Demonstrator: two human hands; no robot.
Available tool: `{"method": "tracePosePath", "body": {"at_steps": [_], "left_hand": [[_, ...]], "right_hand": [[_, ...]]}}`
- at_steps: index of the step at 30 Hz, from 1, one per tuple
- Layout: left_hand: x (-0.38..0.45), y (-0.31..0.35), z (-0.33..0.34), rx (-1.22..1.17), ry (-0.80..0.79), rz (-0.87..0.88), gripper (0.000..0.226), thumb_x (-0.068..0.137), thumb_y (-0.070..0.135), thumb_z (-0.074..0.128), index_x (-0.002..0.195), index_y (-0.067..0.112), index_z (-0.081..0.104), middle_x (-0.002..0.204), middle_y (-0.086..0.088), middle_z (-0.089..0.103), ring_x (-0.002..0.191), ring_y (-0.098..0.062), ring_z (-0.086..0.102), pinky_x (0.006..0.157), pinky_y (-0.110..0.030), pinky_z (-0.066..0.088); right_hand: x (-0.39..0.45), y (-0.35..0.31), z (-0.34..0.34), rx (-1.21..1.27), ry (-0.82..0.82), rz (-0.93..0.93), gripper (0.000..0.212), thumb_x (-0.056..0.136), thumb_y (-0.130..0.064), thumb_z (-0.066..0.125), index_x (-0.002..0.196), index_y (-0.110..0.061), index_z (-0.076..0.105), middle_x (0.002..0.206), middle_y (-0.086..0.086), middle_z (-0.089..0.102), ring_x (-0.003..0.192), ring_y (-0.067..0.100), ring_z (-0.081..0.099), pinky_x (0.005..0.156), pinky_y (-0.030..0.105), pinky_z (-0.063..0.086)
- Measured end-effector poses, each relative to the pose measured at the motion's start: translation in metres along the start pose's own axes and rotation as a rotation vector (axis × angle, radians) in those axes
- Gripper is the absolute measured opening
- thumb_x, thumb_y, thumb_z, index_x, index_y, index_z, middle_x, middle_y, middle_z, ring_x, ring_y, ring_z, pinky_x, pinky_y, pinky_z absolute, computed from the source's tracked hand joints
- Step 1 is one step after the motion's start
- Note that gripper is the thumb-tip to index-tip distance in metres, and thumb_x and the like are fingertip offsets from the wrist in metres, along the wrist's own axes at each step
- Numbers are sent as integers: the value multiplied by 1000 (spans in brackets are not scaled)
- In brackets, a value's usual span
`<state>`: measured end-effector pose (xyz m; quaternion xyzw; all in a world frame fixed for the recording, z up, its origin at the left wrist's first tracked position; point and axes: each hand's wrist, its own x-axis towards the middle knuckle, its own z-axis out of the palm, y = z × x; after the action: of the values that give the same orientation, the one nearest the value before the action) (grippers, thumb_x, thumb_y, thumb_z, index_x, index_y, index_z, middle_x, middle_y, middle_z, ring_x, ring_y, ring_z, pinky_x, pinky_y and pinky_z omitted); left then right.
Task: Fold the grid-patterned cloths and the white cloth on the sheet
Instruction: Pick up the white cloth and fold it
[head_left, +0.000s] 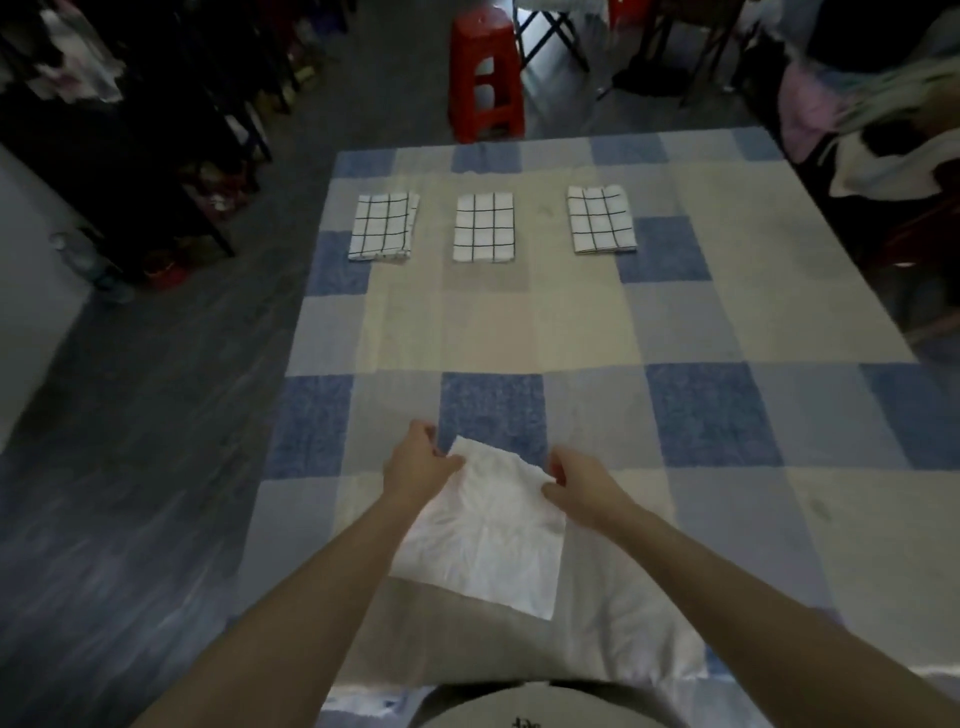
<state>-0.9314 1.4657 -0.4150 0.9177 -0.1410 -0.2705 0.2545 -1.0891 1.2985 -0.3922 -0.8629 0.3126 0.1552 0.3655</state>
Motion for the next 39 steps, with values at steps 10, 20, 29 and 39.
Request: {"method": "tracePosePath", "body": {"at_steps": [10, 20, 29, 39], "left_hand": [[31, 67, -55, -317, -50, 338, 23, 82, 11, 74, 69, 21, 58, 56, 11, 48, 57, -9, 43, 56, -26, 34], [-21, 30, -67, 17, -311, 675, 27, 79, 18, 63, 83, 44, 57, 104, 10, 67, 99, -7, 62, 86, -27, 49], [-47, -37, -10, 377, -389, 643, 15, 87, 30, 57, 98, 25, 66, 98, 2, 63, 91, -14, 58, 83, -27, 46], [-21, -1, -9, 12, -114, 396, 12, 85, 27, 70, 90, 34, 61, 83, 12, 65, 77, -5, 61, 71, -29, 49]], "right_hand": [[2, -27, -90, 141, 247, -101, 8, 82, -13, 65, 88, -18, 63, 80, 2, 62, 78, 20, 60, 63, 26, 41], [-49, 17, -60, 28, 175, -292, 19, 82, -17, 67, 89, -32, 58, 104, -7, 68, 97, 11, 63, 86, 28, 49], [-75, 73, -4, -26, 8, -235, 11, 85, -22, 66, 96, -25, 63, 99, -8, 66, 92, 7, 60, 83, 18, 43], [-34, 68, -25, 33, 190, -41, 26, 88, -25, 64, 68, -34, 51, 65, -13, 55, 61, 2, 53, 55, 13, 36]]}}
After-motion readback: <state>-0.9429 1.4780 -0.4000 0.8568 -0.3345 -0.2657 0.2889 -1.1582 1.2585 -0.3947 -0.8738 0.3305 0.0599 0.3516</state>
